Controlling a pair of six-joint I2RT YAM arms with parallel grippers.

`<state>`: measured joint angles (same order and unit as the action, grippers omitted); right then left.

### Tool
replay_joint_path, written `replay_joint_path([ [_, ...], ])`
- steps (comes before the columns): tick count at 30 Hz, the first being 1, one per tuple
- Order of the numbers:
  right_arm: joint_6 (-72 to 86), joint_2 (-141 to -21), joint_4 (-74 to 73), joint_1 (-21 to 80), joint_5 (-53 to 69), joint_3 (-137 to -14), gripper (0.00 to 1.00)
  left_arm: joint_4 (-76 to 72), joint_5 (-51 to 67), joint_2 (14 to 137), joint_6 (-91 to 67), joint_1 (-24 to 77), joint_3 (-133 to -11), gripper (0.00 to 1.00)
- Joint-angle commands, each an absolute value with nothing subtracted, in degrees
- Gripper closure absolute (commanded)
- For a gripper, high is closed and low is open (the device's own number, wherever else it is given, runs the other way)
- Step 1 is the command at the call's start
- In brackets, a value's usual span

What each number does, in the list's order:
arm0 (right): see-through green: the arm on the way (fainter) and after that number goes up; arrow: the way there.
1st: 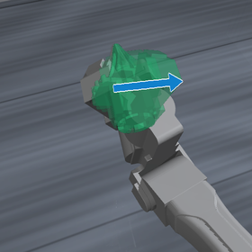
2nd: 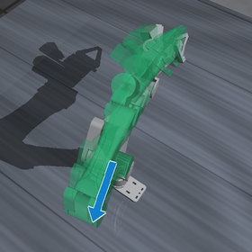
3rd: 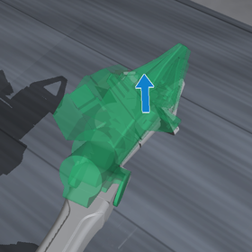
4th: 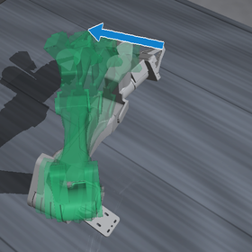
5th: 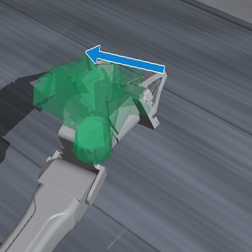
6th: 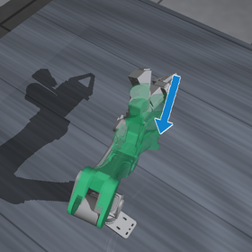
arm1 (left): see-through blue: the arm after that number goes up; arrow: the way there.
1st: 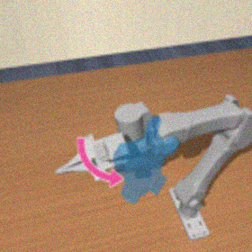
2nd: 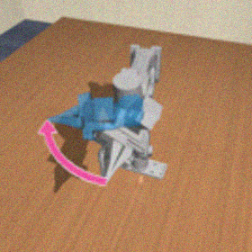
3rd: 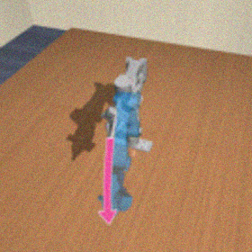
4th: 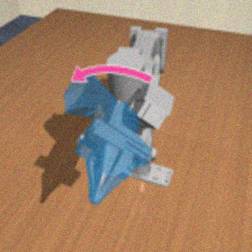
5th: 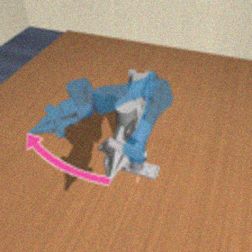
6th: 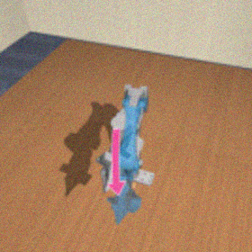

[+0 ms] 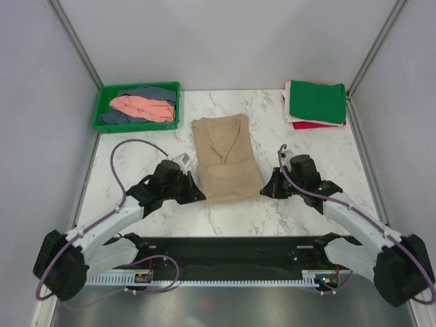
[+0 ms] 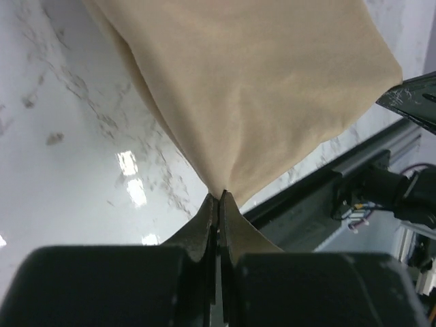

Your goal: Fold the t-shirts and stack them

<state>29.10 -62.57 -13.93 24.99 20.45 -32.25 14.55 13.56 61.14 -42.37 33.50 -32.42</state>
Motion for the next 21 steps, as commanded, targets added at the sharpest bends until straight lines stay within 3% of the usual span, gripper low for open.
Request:
replay_joint_path([
  [1, 30.0, -53.1, -27.2, 27.2, 19.4, -32.5, 1.0, 27.6, 14.8, 52.6, -47.5, 36.2, -34.0, 0.98],
  [8, 32.8, -44.8, -37.4, 28.7, 17.1, -43.4, 1.0, 42.4, 10.1, 44.3, -47.9, 36.8, -45.0, 0.98],
  [17, 28.8, -56.6, -37.6, 28.7, 10.0, -56.1, 1.0, 42.5, 5.1, 55.4, -43.5, 34.7, -53.4, 0.98],
  [21, 26.6, -62.1, -37.6, 28.6, 8.2, -60.0, 1.0, 41.7, 8.3, 61.2, -40.1, 29.8, -57.0, 0.98],
])
